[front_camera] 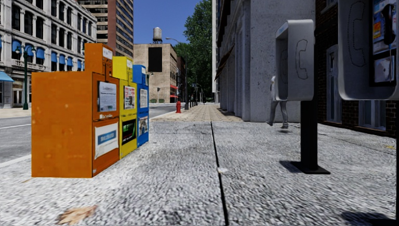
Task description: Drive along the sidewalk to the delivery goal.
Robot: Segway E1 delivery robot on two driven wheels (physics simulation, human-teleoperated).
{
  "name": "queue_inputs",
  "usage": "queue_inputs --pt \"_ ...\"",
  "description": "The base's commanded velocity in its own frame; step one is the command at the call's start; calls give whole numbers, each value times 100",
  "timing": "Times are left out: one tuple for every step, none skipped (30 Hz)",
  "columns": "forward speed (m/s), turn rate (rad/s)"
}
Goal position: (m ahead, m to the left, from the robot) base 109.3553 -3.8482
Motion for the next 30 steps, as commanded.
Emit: queue_inputs --pt "200 0" --pt "200 0" --pt "200 0" --pt "200 0" --pt "200 0" --pt "200 0" --pt "200 0" --pt "200 0" --pt "200 0" --pt "200 0" --pt "200 0" --pt "200 0" --pt "200 0" --pt "200 0" --pt "200 0" --pt "200 0" --pt "200 0" --pt "200 0" --pt "200 0" --pt "200 0" --pt "200 0" --pt "200 0" --pt "200 0" --pt "200 0" --pt "200 0" --pt "200 0" --pt "200 0" --pt "200 0" --pt "200 0" --pt "200 0"
